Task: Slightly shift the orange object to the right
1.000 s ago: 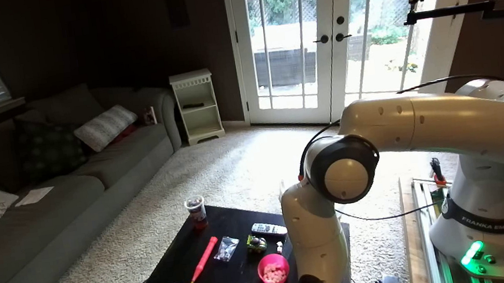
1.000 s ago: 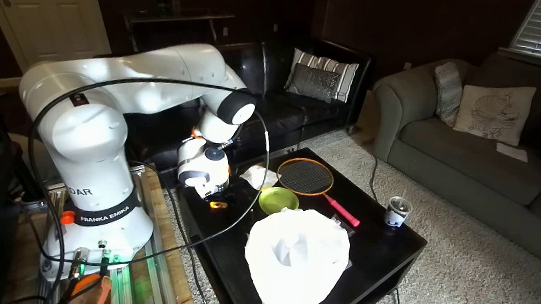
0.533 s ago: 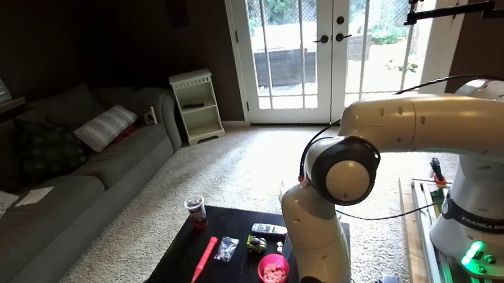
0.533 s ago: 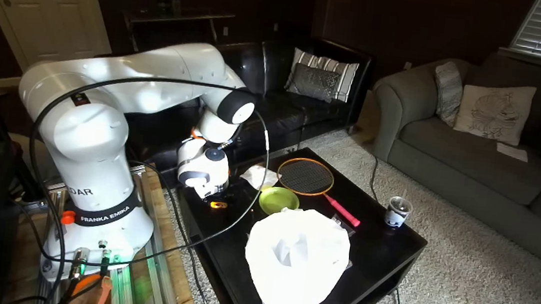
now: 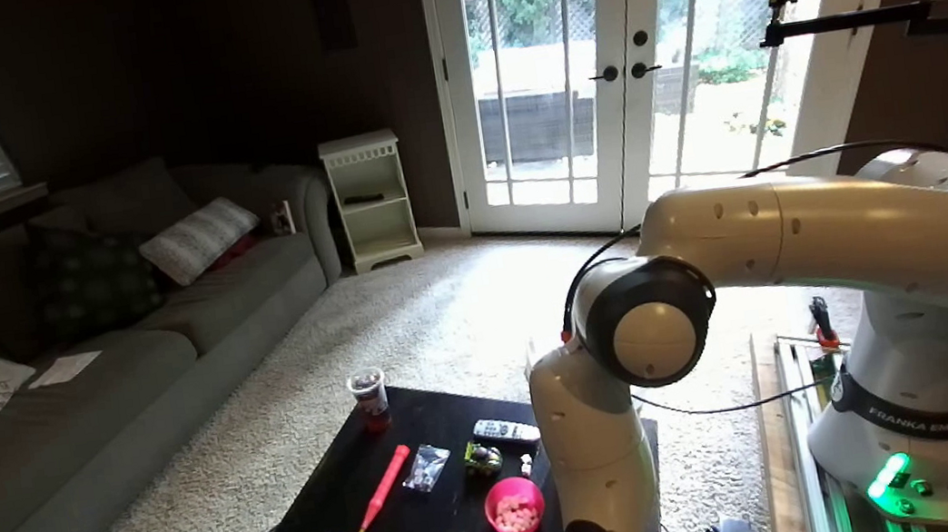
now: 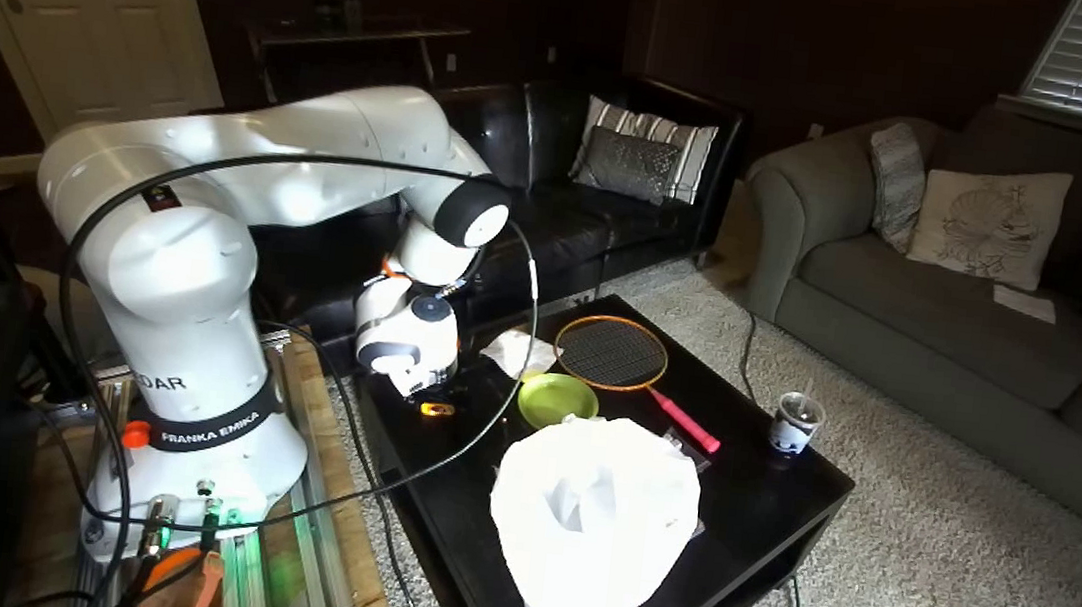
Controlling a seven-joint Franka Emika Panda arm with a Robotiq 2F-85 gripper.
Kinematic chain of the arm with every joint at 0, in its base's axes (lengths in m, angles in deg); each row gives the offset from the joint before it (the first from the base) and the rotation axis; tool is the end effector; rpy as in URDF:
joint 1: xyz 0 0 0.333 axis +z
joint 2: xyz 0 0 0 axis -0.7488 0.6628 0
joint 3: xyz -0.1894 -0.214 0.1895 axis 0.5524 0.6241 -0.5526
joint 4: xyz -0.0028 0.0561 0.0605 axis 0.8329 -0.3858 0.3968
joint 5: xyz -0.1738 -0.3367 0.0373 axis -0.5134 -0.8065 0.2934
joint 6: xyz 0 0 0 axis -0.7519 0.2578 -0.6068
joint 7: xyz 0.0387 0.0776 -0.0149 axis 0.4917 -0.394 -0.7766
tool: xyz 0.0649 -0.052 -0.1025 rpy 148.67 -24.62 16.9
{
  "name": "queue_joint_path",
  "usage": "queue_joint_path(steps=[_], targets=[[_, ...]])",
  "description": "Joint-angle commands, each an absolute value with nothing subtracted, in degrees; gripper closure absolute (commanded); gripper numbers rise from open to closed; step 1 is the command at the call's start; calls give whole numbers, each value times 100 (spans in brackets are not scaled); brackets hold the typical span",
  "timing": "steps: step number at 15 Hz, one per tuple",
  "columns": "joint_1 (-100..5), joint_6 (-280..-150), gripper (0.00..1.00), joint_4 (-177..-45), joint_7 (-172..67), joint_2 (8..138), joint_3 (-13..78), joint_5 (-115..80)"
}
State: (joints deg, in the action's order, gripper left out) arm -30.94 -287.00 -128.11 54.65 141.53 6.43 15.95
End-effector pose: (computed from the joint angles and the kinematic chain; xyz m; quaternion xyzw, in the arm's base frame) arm 0.3609 0.2714 -0.1916 -0.4756 0.8734 0.0622 0.0841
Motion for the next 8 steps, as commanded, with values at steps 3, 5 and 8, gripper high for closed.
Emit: queue_joint_path(steps=[3,5,8], targets=[[-2893,-28646,0,-12685,5766,14153,860,1399],[-2882,-28641,0,-12649,5779,14153,878,1336],[-2902,-28579,0,-12617,5780,14153,872,1207]])
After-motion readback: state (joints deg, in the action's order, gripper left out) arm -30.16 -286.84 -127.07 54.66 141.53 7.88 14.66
